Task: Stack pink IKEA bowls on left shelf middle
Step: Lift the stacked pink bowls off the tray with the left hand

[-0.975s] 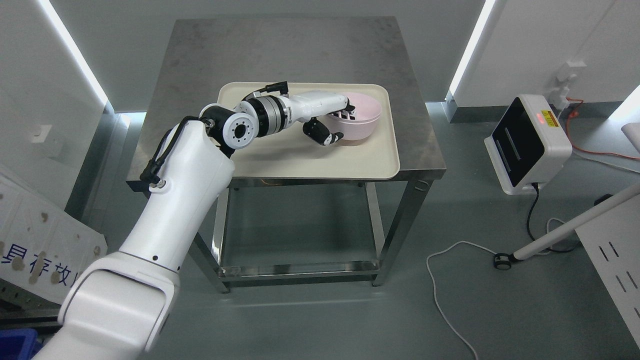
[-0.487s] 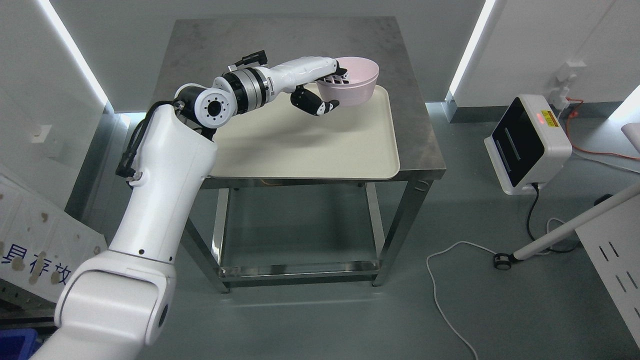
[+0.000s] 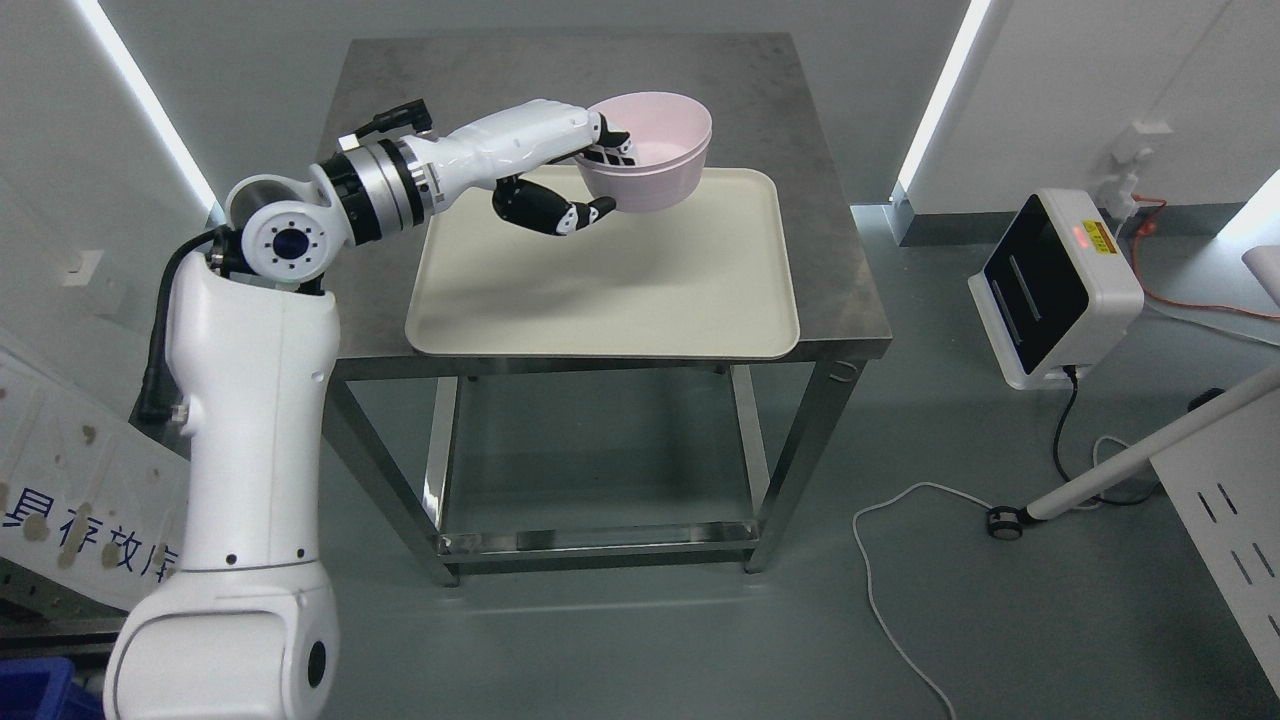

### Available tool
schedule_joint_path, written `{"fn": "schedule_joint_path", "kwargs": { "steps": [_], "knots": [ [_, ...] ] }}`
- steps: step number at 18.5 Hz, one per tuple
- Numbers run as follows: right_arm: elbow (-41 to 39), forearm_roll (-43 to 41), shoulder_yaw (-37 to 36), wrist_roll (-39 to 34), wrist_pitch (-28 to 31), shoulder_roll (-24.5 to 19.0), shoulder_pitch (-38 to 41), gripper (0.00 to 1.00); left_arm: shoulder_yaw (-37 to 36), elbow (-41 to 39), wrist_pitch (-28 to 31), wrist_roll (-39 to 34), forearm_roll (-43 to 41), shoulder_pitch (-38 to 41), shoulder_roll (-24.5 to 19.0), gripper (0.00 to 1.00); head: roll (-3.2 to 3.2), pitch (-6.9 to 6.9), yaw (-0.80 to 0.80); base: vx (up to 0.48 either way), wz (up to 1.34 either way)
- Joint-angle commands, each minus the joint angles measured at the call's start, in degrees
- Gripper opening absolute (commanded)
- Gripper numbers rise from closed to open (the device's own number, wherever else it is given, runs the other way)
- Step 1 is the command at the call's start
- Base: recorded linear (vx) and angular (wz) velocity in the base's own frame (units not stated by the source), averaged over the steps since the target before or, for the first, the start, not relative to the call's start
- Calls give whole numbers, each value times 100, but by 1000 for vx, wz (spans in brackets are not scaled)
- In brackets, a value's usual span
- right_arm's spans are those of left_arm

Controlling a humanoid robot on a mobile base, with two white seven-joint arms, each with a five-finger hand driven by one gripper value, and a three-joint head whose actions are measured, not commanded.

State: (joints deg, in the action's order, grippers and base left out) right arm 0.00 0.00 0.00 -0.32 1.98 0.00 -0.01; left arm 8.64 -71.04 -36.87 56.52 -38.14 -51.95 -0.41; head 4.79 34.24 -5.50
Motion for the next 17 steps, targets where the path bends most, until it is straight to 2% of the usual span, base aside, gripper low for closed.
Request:
{"fn": "schedule_joint_path", "kwargs": {
  "steps": [1,6,10,13,17],
  "knots": [
    [-193,0,-62,-3,-5,100,168,100,1904,-990,-813,52,465,1079,-301,2,0,0,0,0,0],
    [-193,0,-62,-3,4,100,168,100,1922,-1052,-813,104,1203,1863,-372,2,0,0,0,0,0],
    [-193,0,-70,-3,4,100,168,100,1712,-1455,-813,271,1808,2364,-503,2,0,0,0,0,0],
    [-193,0,-70,-3,4,100,168,100,1483,-1597,-813,271,2074,2427,-635,2,0,0,0,0,0],
    [-193,0,-62,-3,-5,100,168,100,1263,-1754,-813,245,2205,2356,-434,2,0,0,0,0,0]
  ]
}}
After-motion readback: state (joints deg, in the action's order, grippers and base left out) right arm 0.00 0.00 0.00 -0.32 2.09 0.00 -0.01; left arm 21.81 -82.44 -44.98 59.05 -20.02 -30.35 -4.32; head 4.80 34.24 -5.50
